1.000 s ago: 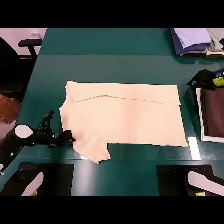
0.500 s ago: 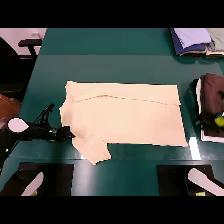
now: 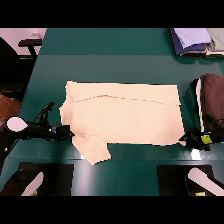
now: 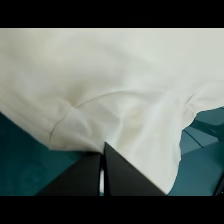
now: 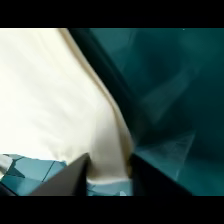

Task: Fold the shirts.

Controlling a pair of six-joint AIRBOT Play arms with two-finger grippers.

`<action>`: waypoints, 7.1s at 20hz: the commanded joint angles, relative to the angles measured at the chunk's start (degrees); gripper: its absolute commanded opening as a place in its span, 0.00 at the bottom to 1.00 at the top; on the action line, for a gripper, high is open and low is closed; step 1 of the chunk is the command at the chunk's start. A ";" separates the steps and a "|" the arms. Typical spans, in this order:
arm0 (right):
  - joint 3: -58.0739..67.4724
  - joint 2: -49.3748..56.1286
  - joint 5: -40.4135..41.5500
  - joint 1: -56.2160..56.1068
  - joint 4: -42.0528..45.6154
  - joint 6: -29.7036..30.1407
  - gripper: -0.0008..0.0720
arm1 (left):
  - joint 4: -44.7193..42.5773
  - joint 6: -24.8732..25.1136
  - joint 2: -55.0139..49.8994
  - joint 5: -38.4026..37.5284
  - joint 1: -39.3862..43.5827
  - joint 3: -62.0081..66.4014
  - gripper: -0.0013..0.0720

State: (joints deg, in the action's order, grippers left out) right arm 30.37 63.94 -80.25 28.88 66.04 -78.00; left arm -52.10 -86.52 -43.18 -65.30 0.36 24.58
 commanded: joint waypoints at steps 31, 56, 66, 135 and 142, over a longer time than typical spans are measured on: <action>52.74 27.71 -4.07 -28.30 7.15 -3.80 0.04 | -12.17 6.67 -35.28 10.51 -0.04 37.46 0.05; 39.63 35.82 -0.26 -14.84 -17.64 12.17 0.33 | 1.05 2.62 -36.72 14.40 12.68 40.83 0.05; 54.80 20.28 -5.68 -20.41 -26.14 8.31 0.03 | 1.55 -0.13 -58.34 16.24 30.97 59.23 0.05; 67.41 37.03 12.41 -43.80 -16.13 0.96 0.03 | -16.76 -0.02 -35.76 -7.10 10.27 80.15 0.05; 72.52 28.46 12.79 -15.08 -13.53 -0.55 0.03 | -16.52 -0.07 -35.76 -5.46 15.41 80.15 0.05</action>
State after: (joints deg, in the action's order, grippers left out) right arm 100.97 95.00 -67.83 3.31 50.94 -77.89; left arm -68.77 -86.54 -78.98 -71.88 13.87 104.68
